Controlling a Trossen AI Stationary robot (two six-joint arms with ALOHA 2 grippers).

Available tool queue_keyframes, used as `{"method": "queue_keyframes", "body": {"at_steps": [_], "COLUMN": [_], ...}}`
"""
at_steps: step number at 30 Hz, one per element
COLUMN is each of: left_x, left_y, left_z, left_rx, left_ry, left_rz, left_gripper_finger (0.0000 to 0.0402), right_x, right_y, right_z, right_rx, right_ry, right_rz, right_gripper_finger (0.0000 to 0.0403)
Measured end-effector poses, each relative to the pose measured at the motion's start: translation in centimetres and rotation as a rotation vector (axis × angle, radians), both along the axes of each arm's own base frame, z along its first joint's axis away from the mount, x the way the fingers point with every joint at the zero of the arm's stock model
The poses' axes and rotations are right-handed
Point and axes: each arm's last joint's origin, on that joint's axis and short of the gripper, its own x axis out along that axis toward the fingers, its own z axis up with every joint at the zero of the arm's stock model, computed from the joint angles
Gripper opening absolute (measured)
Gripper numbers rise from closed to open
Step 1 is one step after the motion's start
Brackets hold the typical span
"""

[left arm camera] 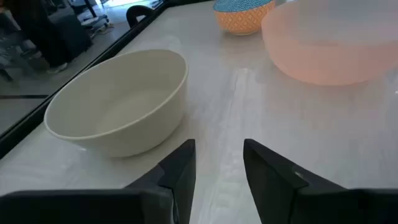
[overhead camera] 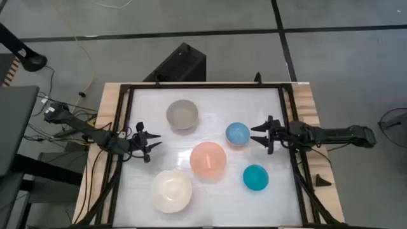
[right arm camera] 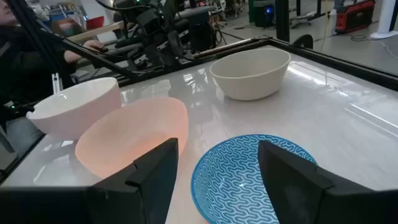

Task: Nest bowls inside each other

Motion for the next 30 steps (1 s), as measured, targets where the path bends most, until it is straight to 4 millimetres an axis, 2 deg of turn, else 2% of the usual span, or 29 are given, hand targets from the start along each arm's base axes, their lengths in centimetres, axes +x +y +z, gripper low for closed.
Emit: {"method": "queue_keyframes", "body": {"at_steps": [6,10,16,20,24,27,30], "left_x": [0.0,0.0,0.0,0.0,0.0,0.0,0.0], "left_y": [0.0,0.0,0.0,0.0,0.0,0.0,0.0], "left_z": [0.0,0.0,0.0,0.0,0.0,0.0,0.0], "left_rx": [0.000,0.000,0.000,0.000,0.000,0.000,0.000], "left_ry": [0.000,0.000,0.000,0.000,0.000,0.000,0.000], "left_rz": [0.000,0.000,0.000,0.000,0.000,0.000,0.000], "left_gripper_finger": [0.0125,0.0125,0.0125,0.0125,0.0125,0.0125,0.0125], "right_x": [0.0,0.0,0.0,0.1,0.0,-0.1,-0.4], "right_y": [0.0,0.0,0.0,-0.2,-0.7,-1.0,-1.0], "right_z": [0.0,0.1,0.2,0.9,2.0,2.9,5.1], "right_rx": [-0.003,-0.105,-0.069,0.022,0.146,0.123,0.107], "right_ry": [0.000,0.010,-0.010,-0.100,-0.243,-0.301,-0.481], "right_rz": [0.000,0.014,0.007,-0.046,-0.198,-0.238,-0.228], "right_gripper_finger": [0.0255,0.0255,0.0255,0.0255,0.0255,0.0255,0.0255]}}
